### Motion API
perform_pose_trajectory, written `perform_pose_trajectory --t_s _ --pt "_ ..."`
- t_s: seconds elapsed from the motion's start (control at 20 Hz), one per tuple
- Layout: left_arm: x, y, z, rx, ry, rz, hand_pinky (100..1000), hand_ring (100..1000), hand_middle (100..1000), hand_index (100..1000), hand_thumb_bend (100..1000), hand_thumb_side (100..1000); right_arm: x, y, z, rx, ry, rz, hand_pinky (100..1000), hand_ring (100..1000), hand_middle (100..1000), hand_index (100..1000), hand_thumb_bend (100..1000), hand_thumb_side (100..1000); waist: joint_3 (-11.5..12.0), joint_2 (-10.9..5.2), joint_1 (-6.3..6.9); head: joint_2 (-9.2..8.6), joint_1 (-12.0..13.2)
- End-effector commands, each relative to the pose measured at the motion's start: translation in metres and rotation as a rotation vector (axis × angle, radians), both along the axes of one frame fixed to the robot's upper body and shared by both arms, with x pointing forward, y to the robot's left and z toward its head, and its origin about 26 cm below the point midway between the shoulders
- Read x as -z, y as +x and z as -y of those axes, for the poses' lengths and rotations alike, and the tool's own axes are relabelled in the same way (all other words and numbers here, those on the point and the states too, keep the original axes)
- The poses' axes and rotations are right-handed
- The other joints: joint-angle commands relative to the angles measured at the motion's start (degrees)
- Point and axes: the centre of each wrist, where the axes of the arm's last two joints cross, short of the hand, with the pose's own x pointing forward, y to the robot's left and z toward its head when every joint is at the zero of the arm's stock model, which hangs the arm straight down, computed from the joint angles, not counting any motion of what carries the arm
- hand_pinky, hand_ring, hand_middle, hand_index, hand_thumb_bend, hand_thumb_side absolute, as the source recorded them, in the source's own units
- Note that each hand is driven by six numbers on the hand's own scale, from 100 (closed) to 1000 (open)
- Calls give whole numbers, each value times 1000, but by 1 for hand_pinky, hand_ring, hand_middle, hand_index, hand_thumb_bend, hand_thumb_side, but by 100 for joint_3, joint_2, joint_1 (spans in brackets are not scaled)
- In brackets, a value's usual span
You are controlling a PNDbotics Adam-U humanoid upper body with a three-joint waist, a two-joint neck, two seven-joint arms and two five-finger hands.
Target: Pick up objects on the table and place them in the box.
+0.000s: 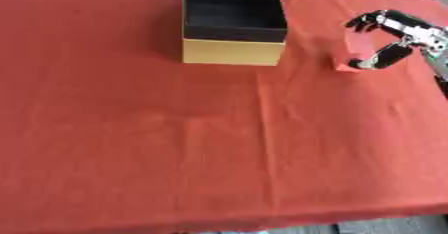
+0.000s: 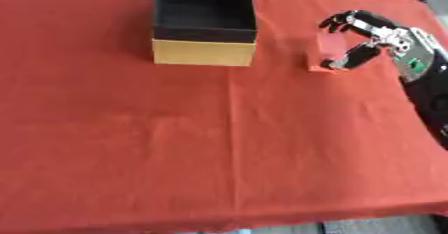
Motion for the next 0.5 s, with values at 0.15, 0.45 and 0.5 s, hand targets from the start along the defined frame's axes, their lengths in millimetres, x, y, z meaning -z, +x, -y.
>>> perform_pose_trajectory --t_s 0.15,0.45,0.5 --pt "-10 -2 0 6 14 32 806 879 834 924 100 309 -22 -2 5 6 -39 79 818 826 435 679 397 100 -12 -86 24 34 -17" --pt "-10 -2 0 6 14 32 806 879 834 924 100 316 -27 -1 2 -11 -37 120 812 818 421 674 385 100 -23 -91 23 34 -6" --pt "-10 -2 0 6 14 32 806 879 834 924 100 316 -30 -1 1 -18 -36 132 810 817 420 674 385 100 -26 -94 22 34 -5"
